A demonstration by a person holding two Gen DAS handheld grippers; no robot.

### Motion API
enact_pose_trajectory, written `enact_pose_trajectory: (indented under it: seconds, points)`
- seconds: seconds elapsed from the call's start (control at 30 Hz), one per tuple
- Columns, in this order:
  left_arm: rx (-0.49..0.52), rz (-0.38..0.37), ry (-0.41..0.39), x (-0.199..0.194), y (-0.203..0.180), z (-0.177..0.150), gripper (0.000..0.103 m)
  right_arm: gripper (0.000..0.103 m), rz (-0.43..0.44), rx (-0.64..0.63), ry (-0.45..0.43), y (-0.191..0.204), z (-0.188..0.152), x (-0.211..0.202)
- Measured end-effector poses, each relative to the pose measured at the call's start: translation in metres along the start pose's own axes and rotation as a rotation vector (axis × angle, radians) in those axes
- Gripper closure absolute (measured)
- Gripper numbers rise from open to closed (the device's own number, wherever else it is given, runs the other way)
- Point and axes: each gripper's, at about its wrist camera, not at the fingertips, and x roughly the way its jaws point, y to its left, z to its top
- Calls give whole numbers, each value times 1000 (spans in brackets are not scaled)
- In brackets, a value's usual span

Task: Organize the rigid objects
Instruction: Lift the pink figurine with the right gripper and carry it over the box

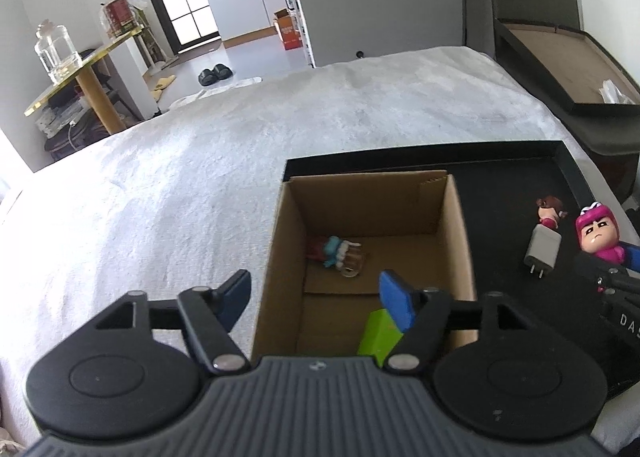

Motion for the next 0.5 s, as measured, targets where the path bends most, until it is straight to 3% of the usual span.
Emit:
enact_pose_trajectory:
  seconds: [0.5]
  points:
    - [-68, -2, 27, 8, 41, -8, 29, 69, 2, -56, -7, 36, 13, -2]
